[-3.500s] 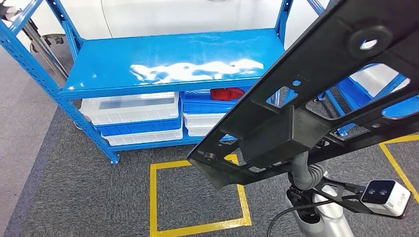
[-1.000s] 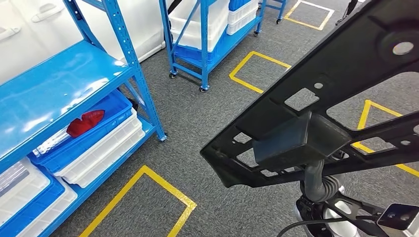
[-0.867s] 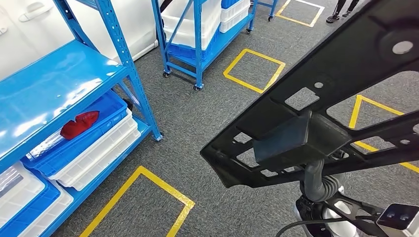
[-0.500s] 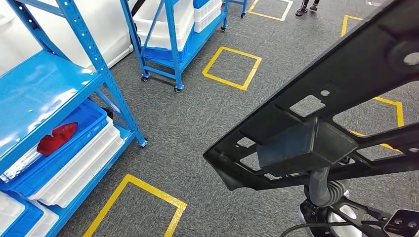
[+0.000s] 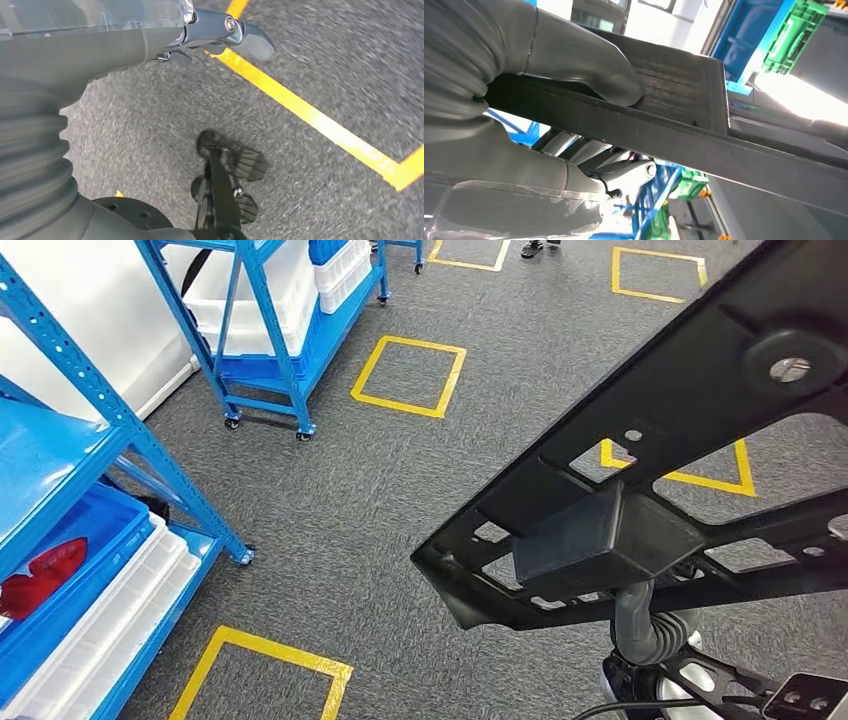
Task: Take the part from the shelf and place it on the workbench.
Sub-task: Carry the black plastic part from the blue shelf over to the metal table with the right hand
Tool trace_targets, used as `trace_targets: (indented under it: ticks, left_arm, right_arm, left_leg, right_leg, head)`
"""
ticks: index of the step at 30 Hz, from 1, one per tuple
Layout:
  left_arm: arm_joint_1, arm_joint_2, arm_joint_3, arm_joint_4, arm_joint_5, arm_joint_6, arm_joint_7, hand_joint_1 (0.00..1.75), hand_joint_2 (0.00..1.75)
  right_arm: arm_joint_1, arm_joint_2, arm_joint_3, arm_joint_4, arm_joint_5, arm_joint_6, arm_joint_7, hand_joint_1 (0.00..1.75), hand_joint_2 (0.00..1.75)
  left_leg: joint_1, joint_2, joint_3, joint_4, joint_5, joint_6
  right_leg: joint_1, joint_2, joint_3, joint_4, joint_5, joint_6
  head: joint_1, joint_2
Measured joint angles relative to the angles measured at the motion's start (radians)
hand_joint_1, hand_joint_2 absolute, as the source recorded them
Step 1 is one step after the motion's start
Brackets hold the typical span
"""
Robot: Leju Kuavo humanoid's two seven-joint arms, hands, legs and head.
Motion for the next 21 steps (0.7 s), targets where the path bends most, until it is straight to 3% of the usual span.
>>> trace_targets:
  ticks: [2,4,6,8,10,11,12,15,17,19,21]
  left_arm:
    - [0.0,0.003,-0.001,0.0,-0.007,-0.001,-0.003,0.0,1.75]
    - [-0.002,0.007,-0.004,0.0,-0.016,-0.006,-0.007,0.0,1.75]
    - [-0.005,0.013,-0.008,0.0,-0.021,-0.012,-0.009,0.0,1.75]
    - [-0.002,0.018,-0.01,0.0,-0.022,-0.012,-0.008,0.0,1.75]
    - [0.001,0.023,-0.01,0.0,-0.02,-0.006,-0.003,0.0,1.75]
    - [0.001,0.024,-0.01,0.0,-0.018,-0.002,-0.001,0.0,1.75]
    - [0.0,0.025,-0.01,0.0,-0.014,0.001,0.001,0.0,1.75]
    - [-0.001,0.027,-0.008,0.0,0.002,0.007,0.004,0.0,1.75]
    - [-0.001,0.03,-0.003,0.0,0.013,0.009,0.004,0.0,1.75]
    - [-0.003,0.032,0.001,0.0,0.023,0.01,0.002,0.0,1.75]
    - [-0.006,0.035,0.004,0.0,0.033,0.006,-0.006,0.0,1.75]
  right_arm:
    - [-0.009,0.0,0.0,0.006,-0.014,-0.007,0.0,1.75,1.75]
    - [-0.013,0.0,-0.003,0.011,-0.021,-0.022,0.0,1.75,1.75]
    - [-0.013,0.0,-0.009,0.013,-0.02,-0.034,0.0,1.75,1.75]
    - [-0.014,0.0,-0.013,0.013,-0.018,-0.037,0.0,1.75,1.75]
    - [-0.012,0.0,-0.014,0.017,-0.018,-0.031,0.0,1.75,1.75]
    - [-0.011,0.0,-0.015,0.02,-0.019,-0.027,0.0,1.75,1.75]
    - [-0.01,0.001,-0.016,0.024,-0.02,-0.022,0.0,1.75,1.75]
    - [-0.01,0.006,-0.019,0.03,-0.019,-0.009,0.0,1.75,1.75]
    - [-0.007,0.014,-0.023,0.031,-0.018,0.001,0.0,1.75,1.75]
    - [-0.001,0.021,-0.031,0.032,-0.021,0.017,0.0,1.75,1.75]
    - [0.004,0.025,-0.044,0.032,-0.03,0.035,0.0,1.75,1.75]
  left_leg:
    - [-0.001,-0.023,0.021,-0.054,0.011,0.006]
    - [-0.002,-0.005,0.025,-0.061,0.015,0.015]
    - [0.0,0.017,0.029,-0.071,0.023,0.029]
    - [-0.002,0.042,0.03,-0.076,0.025,0.037]
    - [-0.005,0.068,0.029,-0.075,0.023,0.039]
    - [-0.006,0.081,0.029,-0.075,0.022,0.039]
    - [-0.006,0.093,0.029,-0.074,0.02,0.037]
    - [-0.009,0.122,0.035,-0.07,0.011,0.027]
    - [-0.013,0.137,0.04,-0.068,0.004,0.015]
    - [-0.012,0.152,0.045,-0.069,0.0,0.003]
    - [-0.007,0.127,0.04,-0.046,-0.021,-0.006]
  right_leg:
    - [-0.002,0.021,-0.007,0.003,0.002,0.012]
    - [-0.006,0.033,-0.013,0.002,0.006,0.026]
    - [-0.004,-0.006,-0.031,0.035,-0.016,0.034]
    - [-0.004,-0.061,-0.086,0.147,-0.076,0.039]
    - [-0.01,-0.077,-0.149,0.272,-0.123,0.045]
    - [-0.012,-0.08,-0.159,0.292,-0.122,0.047]
    - [-0.014,-0.084,-0.148,0.273,-0.104,0.048]
    - [-0.01,-0.132,-0.039,0.07,-0.024,0.041]
    - [-0.002,-0.149,-0.006,0.006,-0.012,0.031]
    - [0.001,-0.128,-0.007,0.004,-0.011,0.02]
    - [-0.002,-0.109,-0.003,-0.004,-0.006,0.008]
  head:
    - [0.0,0.0]
    - [0.0,0.0]
    - [0.003,0.0]
    - [0.006,0.0]
    - [0.006,0.0]
    - [0.006,0.0]
    - [0.006,0.0]
    - [0.006,0.0]
    - [0.005,0.0]
    - [0.004,0.0]
    - [0.003,0.0]
